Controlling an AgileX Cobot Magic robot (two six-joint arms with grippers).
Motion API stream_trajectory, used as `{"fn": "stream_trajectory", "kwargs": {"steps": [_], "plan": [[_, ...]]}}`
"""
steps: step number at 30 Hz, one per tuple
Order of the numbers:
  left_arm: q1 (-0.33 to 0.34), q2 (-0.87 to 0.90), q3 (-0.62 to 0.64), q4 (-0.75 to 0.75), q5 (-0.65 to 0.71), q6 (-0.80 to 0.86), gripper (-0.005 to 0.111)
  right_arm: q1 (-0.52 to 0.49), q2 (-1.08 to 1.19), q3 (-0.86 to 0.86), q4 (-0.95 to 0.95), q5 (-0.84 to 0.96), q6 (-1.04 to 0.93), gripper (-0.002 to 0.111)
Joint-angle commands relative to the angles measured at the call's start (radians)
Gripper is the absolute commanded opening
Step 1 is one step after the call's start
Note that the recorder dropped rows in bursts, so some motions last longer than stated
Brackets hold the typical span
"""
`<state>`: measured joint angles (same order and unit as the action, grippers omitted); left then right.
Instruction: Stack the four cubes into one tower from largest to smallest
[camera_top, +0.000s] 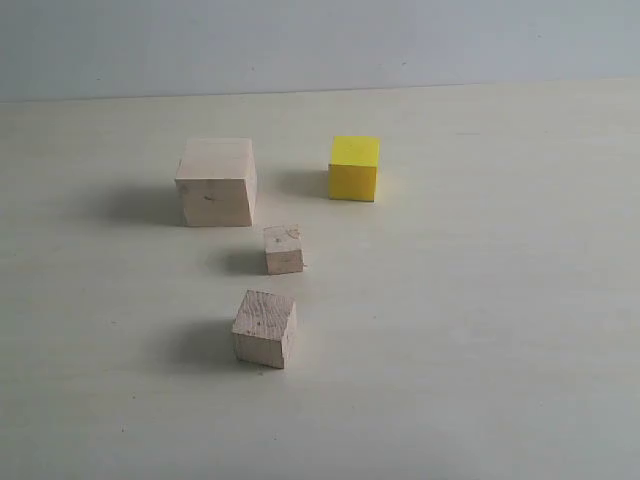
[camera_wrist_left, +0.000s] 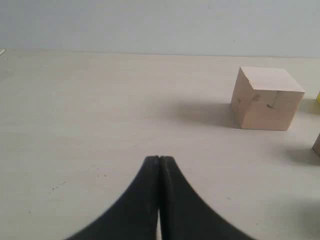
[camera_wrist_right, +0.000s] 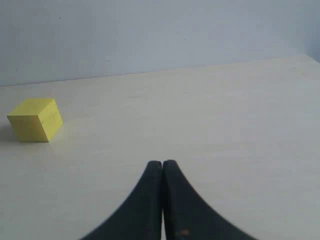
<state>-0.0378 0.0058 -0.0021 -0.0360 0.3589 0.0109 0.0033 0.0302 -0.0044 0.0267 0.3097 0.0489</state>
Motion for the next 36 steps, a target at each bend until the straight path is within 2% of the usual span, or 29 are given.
{"fn": "stream_trajectory", "kwargs": {"steps": [1, 32, 35, 36], "plan": [[-0.005, -0.006, 0.002, -0.001, -0.007, 0.0, 0.0, -0.003, -0.006, 0.004, -0.007, -0.004, 0.002, 0.0], [-0.005, -0.006, 0.002, -0.001, -0.009, 0.0, 0.0, -0.003, -0.006, 0.004, -0.007, -0.014, 0.003, 0.0], [-0.005, -0.006, 0.002, -0.001, -0.081, 0.0, 0.0, -0.003, -0.006, 0.004, -0.007, -0.082, 0.003, 0.0], [-0.005, -0.006, 0.002, -0.001, -0.148, 0.0, 0.0, -0.003, -0.006, 0.004, -0.002, -0.129, 0.003, 0.0]]}}
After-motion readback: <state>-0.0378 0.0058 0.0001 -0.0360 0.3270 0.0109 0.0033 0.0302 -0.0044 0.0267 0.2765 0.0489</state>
